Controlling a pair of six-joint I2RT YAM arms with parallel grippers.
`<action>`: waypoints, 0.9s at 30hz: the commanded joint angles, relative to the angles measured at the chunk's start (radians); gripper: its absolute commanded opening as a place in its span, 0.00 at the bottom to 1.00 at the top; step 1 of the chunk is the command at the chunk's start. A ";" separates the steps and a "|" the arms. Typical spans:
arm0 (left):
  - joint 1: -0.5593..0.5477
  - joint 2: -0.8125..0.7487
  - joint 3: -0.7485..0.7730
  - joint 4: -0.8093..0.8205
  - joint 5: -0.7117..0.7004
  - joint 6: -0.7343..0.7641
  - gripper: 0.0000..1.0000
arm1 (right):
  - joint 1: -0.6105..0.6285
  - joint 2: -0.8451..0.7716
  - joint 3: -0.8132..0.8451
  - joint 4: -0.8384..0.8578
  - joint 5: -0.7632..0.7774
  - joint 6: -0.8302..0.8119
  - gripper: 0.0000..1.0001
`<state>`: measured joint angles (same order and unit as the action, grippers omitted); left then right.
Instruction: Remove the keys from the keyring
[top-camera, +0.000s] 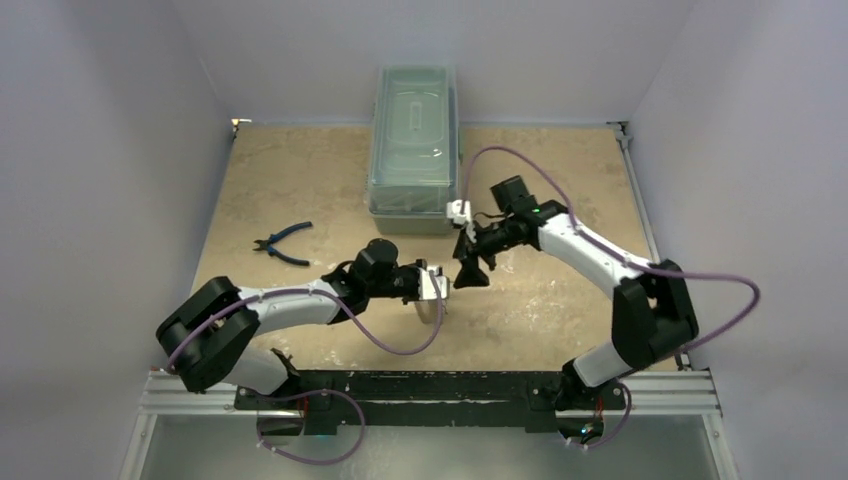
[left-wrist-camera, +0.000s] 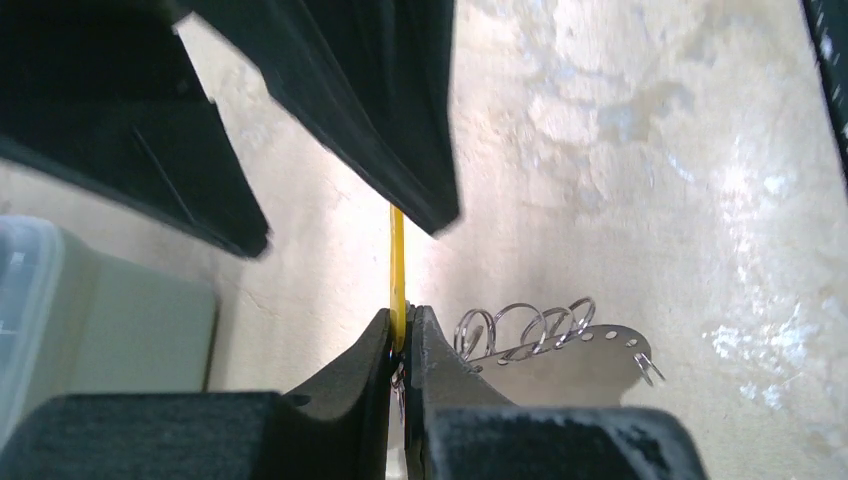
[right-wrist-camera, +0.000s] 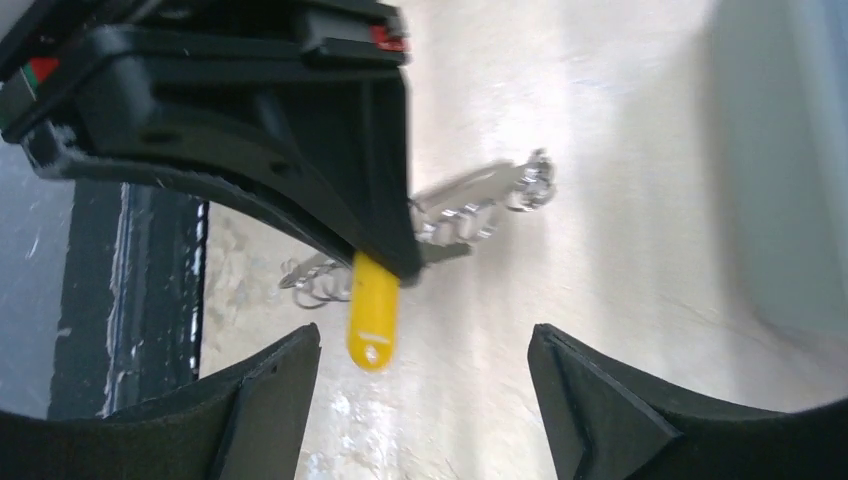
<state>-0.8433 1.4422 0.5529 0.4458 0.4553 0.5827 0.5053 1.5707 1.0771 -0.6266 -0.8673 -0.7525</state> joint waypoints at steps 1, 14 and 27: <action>0.016 -0.098 0.104 -0.130 0.047 -0.129 0.00 | -0.097 -0.190 -0.050 0.145 -0.053 0.117 0.81; 0.095 -0.249 0.301 -0.335 0.183 -0.243 0.00 | -0.118 -0.478 -0.190 0.330 -0.006 0.202 0.78; 0.049 -0.318 0.323 -0.346 0.256 0.055 0.00 | 0.004 -0.531 -0.179 0.391 -0.005 0.125 0.65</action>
<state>-0.7929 1.1469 0.8383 0.0616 0.6518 0.5465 0.4271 1.1103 0.8955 -0.3119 -0.8803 -0.5972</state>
